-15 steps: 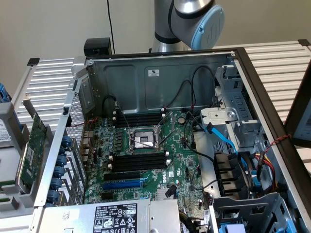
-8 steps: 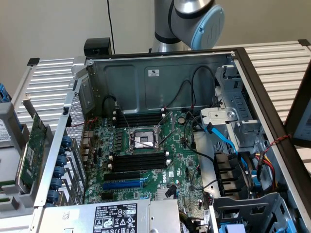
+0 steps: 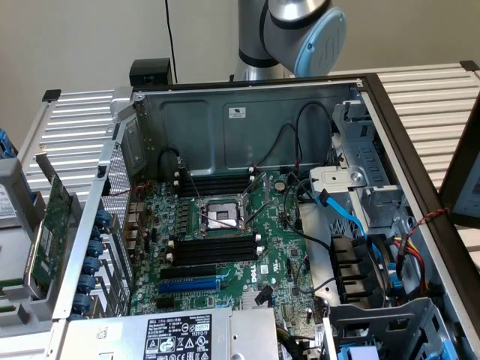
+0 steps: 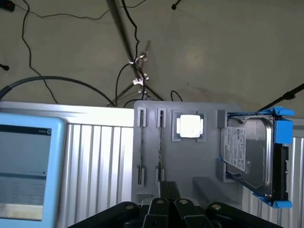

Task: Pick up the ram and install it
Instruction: 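Pick up the ram and move it above insertion slot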

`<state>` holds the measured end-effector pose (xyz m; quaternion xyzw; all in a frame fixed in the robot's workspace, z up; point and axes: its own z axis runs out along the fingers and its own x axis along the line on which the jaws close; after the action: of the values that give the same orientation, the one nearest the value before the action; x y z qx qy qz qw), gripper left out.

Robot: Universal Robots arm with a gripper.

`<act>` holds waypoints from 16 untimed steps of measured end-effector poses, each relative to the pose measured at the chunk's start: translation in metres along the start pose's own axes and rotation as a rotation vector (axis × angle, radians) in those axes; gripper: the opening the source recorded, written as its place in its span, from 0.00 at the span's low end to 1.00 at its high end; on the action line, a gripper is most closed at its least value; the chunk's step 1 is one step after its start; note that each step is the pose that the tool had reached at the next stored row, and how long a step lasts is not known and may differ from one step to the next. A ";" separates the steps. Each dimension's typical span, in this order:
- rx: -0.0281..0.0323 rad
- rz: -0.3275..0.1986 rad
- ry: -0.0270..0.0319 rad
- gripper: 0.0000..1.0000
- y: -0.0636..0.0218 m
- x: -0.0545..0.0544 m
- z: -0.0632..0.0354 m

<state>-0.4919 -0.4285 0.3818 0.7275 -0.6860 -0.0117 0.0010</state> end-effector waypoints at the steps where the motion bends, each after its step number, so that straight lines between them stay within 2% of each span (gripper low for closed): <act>1: 0.0044 -0.009 0.0006 0.11 -0.0001 0.000 0.0005; 3: 0.0071 -0.028 0.0009 0.11 -0.0002 0.000 0.0029; 10: 0.0058 -0.106 0.0021 0.11 -0.0004 0.001 0.0157; 11: 0.0056 -0.112 0.0022 0.17 -0.0004 0.002 0.0174; 12: 0.0056 -0.116 0.0023 0.17 -0.0004 0.003 0.0192; 13: 0.0054 -0.117 0.0024 0.24 -0.0003 0.004 0.0210; 14: 0.0055 -0.117 0.0024 0.24 -0.0003 0.005 0.0228; 15: 0.0057 -0.117 0.0023 0.31 -0.0003 0.006 0.0248; 16: 0.0056 -0.117 0.0023 0.31 -0.0003 0.007 0.0265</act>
<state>-0.4917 -0.4350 0.3552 0.7663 -0.6425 -0.0090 -0.0010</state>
